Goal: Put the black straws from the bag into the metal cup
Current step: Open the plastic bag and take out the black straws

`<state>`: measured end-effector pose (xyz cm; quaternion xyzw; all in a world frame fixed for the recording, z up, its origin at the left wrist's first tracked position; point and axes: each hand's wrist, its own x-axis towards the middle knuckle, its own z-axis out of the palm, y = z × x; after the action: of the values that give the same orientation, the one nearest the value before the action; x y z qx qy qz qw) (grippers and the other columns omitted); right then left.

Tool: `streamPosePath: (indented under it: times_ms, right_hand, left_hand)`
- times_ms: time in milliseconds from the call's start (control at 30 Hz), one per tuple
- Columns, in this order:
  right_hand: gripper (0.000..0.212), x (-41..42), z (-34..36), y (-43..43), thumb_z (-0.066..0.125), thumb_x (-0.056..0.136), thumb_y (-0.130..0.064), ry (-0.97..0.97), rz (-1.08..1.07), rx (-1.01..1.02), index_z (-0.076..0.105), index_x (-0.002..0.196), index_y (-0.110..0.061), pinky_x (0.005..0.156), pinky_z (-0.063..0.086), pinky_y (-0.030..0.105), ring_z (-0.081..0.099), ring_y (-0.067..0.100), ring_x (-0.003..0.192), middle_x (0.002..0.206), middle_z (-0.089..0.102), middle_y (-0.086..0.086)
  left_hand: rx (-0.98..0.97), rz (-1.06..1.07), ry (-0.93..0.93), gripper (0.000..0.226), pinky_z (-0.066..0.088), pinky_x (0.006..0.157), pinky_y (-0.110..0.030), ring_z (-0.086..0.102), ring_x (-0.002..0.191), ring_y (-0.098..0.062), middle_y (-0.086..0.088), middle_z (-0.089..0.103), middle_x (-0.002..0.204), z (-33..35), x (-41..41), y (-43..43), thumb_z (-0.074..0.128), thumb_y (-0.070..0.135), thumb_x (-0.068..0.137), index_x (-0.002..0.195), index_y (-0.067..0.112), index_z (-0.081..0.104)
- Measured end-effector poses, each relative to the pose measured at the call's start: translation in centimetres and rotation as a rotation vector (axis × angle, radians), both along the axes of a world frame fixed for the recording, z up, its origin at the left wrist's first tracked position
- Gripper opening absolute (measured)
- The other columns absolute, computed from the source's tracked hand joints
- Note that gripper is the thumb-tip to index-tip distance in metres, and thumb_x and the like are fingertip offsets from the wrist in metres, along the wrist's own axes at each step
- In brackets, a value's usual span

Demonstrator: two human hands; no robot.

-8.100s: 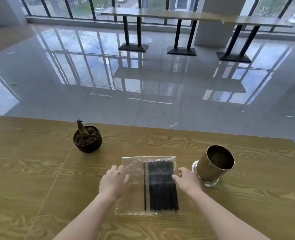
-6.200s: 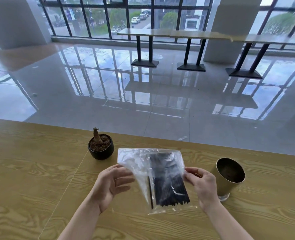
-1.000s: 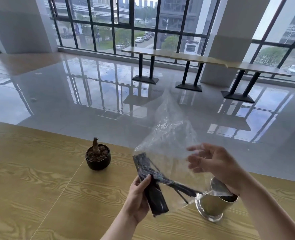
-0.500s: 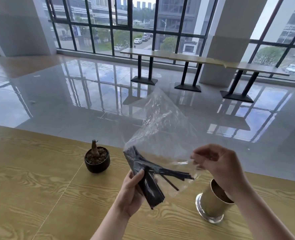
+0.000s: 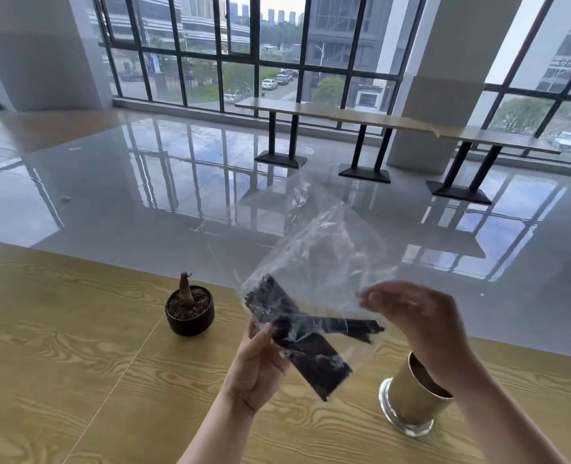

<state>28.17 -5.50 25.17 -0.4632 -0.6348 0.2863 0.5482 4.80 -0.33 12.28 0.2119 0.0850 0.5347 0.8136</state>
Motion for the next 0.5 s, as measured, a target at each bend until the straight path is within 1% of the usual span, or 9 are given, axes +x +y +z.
streamPosePath:
  times_ms: [33, 133, 200, 233, 267, 333, 400, 433, 500]
  right_hand:
    - [0.017, -0.1, 0.3, -0.1, 0.079, 0.077, -0.032, -0.046, -0.006, -0.041, 0.080, 0.093, -0.029, 0.076, 0.062, 0.025, 0.079, 0.019, 0.083, 0.087, 0.081, -0.002]
    - [0.021, 0.5, 1.2, -0.3, 0.080, 0.071, -0.030, 0.062, -0.018, -0.039, 0.080, 0.092, -0.027, 0.071, 0.061, 0.021, 0.079, 0.019, 0.079, 0.088, 0.081, 0.001]
    - [0.022, 0.7, 1.2, -0.7, 0.080, 0.074, -0.029, -0.083, 0.030, -0.050, 0.079, 0.095, -0.027, 0.073, 0.059, 0.017, 0.078, 0.013, 0.085, 0.094, 0.081, -0.005]
    - [0.024, 0.7, 0.7, -0.8, 0.080, 0.074, -0.027, -0.142, 0.058, -0.079, 0.078, 0.098, -0.027, 0.075, 0.059, 0.017, 0.077, 0.011, 0.089, 0.097, 0.080, -0.007]
    - [0.027, 0.8, -0.2, -0.9, 0.079, 0.075, -0.026, -0.151, 0.072, -0.123, 0.077, 0.101, -0.026, 0.077, 0.060, 0.020, 0.077, 0.012, 0.092, 0.100, 0.080, -0.007]
    - [0.024, 0.3, -1.4, -1.1, 0.079, 0.074, -0.025, -0.065, 0.068, -0.217, 0.078, 0.099, -0.027, 0.076, 0.062, 0.028, 0.077, 0.020, 0.090, 0.099, 0.080, -0.002]
    - [0.019, -0.5, -2.4, -1.4, 0.079, 0.073, -0.023, -0.003, 0.052, -0.253, 0.081, 0.091, -0.029, 0.070, 0.062, 0.030, 0.076, 0.026, 0.081, 0.093, 0.080, 0.001]
    - [0.019, -0.6, -2.6, -1.5, 0.079, 0.072, -0.021, 0.028, 0.010, -0.239, 0.082, 0.089, -0.029, 0.069, 0.062, 0.029, 0.076, 0.027, 0.080, 0.090, 0.080, 0.002]
    - [0.021, -0.3, -2.6, -1.4, 0.082, 0.069, -0.018, 0.096, -0.110, -0.143, 0.081, 0.087, -0.028, 0.071, 0.061, 0.023, 0.077, 0.021, 0.081, 0.087, 0.080, 0.002]
  left_hand:
    - [-0.023, 0.002, 0.019, 0.062, 0.055, 0.089, -0.049, 0.064, 0.114, -0.037, -0.024, 0.063, 0.127, 0.2, 0.0, 0.0, 0.079, 0.009, 0.081, 0.136, 0.009, 0.050]
    - [-0.094, 0.075, 0.052, 0.056, 0.058, 0.083, -0.046, 0.070, 0.104, -0.033, -0.020, 0.071, 0.113, 0.0, -0.1, 0.2, 0.085, 0.012, 0.074, 0.123, 0.007, 0.059]
    - [-0.145, 0.115, 0.062, 0.062, 0.057, 0.083, -0.048, 0.070, 0.103, -0.033, -0.020, 0.071, 0.111, 0.0, 0.1, 0.4, 0.089, 0.013, 0.069, 0.123, 0.007, 0.060]
    - [-0.171, 0.124, 0.057, 0.066, 0.057, 0.084, -0.050, 0.069, 0.104, -0.034, -0.020, 0.070, 0.113, -0.1, 0.0, 0.5, 0.090, 0.013, 0.067, 0.125, 0.008, 0.059]
    - [-0.187, 0.132, 0.053, 0.069, 0.056, 0.085, -0.052, 0.068, 0.105, -0.034, -0.020, 0.069, 0.113, -0.2, 0.0, 0.6, 0.091, 0.014, 0.065, 0.126, 0.009, 0.059]
    - [-0.161, 0.146, 0.052, 0.058, 0.055, 0.090, -0.053, 0.069, 0.102, -0.030, -0.017, 0.072, 0.109, 0.1, -0.2, 0.8, 0.092, 0.016, 0.064, 0.117, 0.014, 0.067]
    - [-0.103, 0.128, 0.022, 0.045, 0.055, 0.093, -0.049, 0.070, 0.098, -0.028, -0.013, 0.074, 0.107, 0.2, -0.5, 0.8, 0.090, 0.017, 0.067, 0.108, 0.016, 0.072]
    - [-0.087, 0.114, 0.000, 0.046, 0.055, 0.093, -0.049, 0.070, 0.100, -0.029, -0.014, 0.073, 0.110, 0.1, -0.7, 0.8, 0.088, 0.015, 0.069, 0.111, 0.014, 0.069]
    - [-0.033, 0.098, -0.016, 0.051, 0.055, 0.093, -0.049, 0.067, 0.109, -0.033, -0.017, 0.069, 0.119, 0.2, -0.7, 0.6, 0.080, 0.006, 0.077, 0.124, 0.011, 0.061]
